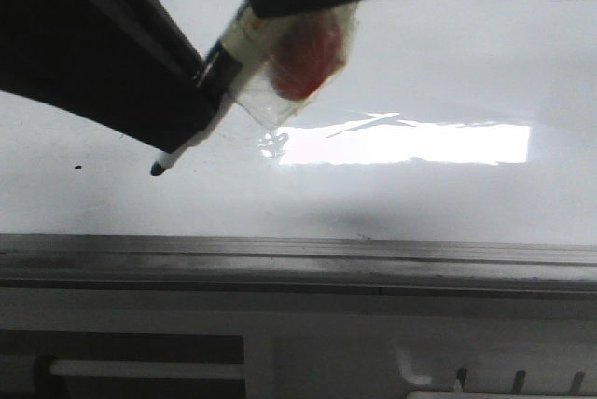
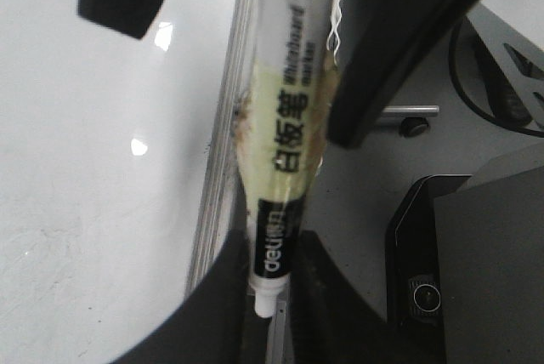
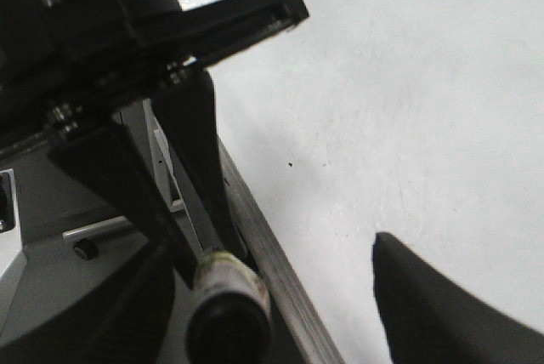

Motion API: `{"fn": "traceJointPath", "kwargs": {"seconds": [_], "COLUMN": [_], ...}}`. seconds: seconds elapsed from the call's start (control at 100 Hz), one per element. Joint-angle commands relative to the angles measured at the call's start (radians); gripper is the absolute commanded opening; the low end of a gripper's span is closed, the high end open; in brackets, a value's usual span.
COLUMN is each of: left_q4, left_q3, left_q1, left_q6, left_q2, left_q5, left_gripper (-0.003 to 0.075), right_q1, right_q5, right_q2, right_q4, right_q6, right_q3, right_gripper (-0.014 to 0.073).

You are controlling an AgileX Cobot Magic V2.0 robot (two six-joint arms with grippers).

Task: Write number 6 on whiteboard

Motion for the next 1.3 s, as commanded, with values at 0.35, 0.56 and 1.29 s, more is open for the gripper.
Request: {"fn": "traceJointPath", "kwargs": {"seconds": [0.35,0.56,1.29], "left_q4": [-0.043,-0.04,-0.125], "left_q3": [-0.037,-0.081,0.437], "left_q1": [-0.007,-0.003,0.216], "left_q6": [0.0,-0.14,-0.473], "left_q2": [-0.023,-0.066,-0.842], "left_q5": [-0.045,-0.05,-0.489], "left_gripper": [0.0003,0.0479,-0.0019], "right_q1": [0.025,0.02,-0.299], "right_q5": [0.106,0.11,-0.189], "right_q2": [0.067,0.017,-0.101], "right_q4": [0.028,-0.011,-0.202], "right_q6": [-0.009,-0.009,-0.009], "right_q3": [-0.108,-0.118,-0.016], "right_gripper": [-0.0064,-0.0064,-0.0062]}}
